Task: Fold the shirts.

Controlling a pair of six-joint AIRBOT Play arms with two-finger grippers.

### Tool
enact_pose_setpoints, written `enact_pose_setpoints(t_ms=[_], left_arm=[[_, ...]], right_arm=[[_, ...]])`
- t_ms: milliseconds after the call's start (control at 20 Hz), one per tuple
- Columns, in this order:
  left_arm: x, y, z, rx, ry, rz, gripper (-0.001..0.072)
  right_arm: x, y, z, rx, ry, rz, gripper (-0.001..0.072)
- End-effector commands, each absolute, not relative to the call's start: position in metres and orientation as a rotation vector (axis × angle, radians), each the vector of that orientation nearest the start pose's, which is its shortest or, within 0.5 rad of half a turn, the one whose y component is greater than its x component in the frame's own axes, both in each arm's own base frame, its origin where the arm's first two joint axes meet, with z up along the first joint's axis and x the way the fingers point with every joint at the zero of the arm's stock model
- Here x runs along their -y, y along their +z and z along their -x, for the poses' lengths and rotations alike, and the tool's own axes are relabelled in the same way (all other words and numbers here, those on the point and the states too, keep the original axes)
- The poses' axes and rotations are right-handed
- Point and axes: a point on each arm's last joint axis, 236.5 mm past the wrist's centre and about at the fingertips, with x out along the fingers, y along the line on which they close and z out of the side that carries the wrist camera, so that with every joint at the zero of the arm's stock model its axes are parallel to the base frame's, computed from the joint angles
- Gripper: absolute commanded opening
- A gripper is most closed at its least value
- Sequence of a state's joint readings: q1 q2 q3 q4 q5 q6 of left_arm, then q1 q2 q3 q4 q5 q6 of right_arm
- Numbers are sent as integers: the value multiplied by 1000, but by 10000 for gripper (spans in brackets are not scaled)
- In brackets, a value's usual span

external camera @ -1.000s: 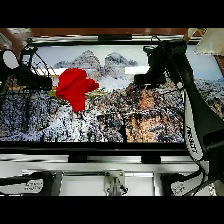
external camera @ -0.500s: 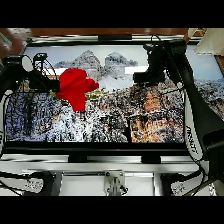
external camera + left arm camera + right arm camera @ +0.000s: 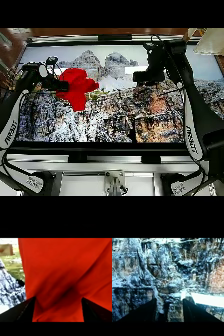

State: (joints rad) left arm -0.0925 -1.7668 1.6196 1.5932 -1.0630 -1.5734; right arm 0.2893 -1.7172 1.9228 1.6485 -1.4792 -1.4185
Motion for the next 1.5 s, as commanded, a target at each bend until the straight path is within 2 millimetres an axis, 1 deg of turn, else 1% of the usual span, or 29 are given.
enact_pose_setpoints(t_ms=[0,50,100,150,200,250,300,350,400,450,500,550,600,650,700,750,800,900,950,1000,1050,1100,1150,1200,1250,1300,1350,1400,1450], left_arm=[[50,-81,-521,-1254,-90,-78,720],[54,-90,-519,-1272,-99,-61,710],[58,-93,-518,-1278,-107,-42,587],[62,-89,-519,-1273,-115,-22,243],[65,-79,-520,-1269,-123,-7,36],[67,-64,-522,-1267,-129,-5,32],[68,-39,-526,-1246,-144,-21,32],[69,-7,-532,-1200,-167,-51,31],[73,39,-541,-1114,-186,-73,31],[76,90,-546,-1008,-192,-77,31],[83,152,-545,-880,-204,-81,31],[90,208,-534,-766,-219,-85,32],[99,262,-515,-653,-238,-88,32],[106,302,-491,-572,-259,-90,32],[115,333,-464,-513,-283,-80,32],[125,348,-442,-485,-311,-66,33],[140,354,-421,-480,-353,-44,32],[184,338,-392,-537,-472,12,32],[210,320,-382,-585,-543,13,33],[241,298,-374,-631,-611,15,33],[271,272,-370,-673,-655,34,34],[299,246,-367,-701,-688,43,35],[326,215,-363,-732,-724,26,96],[344,184,-358,-778,-743,6,362],[354,151,-355,-856,-733,9,699],[354,126,-354,-939,-705,12,718],[342,106,-355,-1001,-680,-29,623],[323,96,-357,-1048,-652,-74,473],[295,92,-359,-1103,-614,-96,476]], right_arm=[[-167,68,-462,-1300,243,-33,456],[-181,70,-457,-1311,292,-75,456],[-192,72,-454,-1318,333,-111,456],[-201,75,-452,-1317,364,-140,456],[-203,77,-455,-1300,379,-140,456],[-203,77,-456,-1287,396,-112,456],[-197,77,-456,-1291,388,-91,456],[-190,77,-452,-1302,368,-67,456],[-181,81,-449,-1304,342,-39,456],[-169,90,-447,-1289,308,-6,456],[-157,103,-446,-1258,270,26,456],[-143,123,-445,-1205,228,56,456],[-129,147,-443,-1142,188,80,456],[-116,171,-438,-1083,155,97,456],[-104,197,-431,-1021,123,108,456],[-96,220,-421,-968,110,107,456],[-92,243,-410,-916,112,95,457],[-86,279,-388,-832,102,39,458],[-83,293,-377,-796,98,15,459],[-78,304,-370,-768,91,5,532],[-74,312,-364,-746,82,4,628],[-70,318,-359,-731,76,3,628],[-66,320,-356,-729,61,7,628],[-64,318,-353,-742,53,11,628],[-63,313,-351,-765,49,14,628],[-62,308,-350,-787,46,16,628],[-63,302,-349,-813,46,19,628],[-63,292,-349,-850,42,27,628],[-61,279,-350,-892,34,59,628]])
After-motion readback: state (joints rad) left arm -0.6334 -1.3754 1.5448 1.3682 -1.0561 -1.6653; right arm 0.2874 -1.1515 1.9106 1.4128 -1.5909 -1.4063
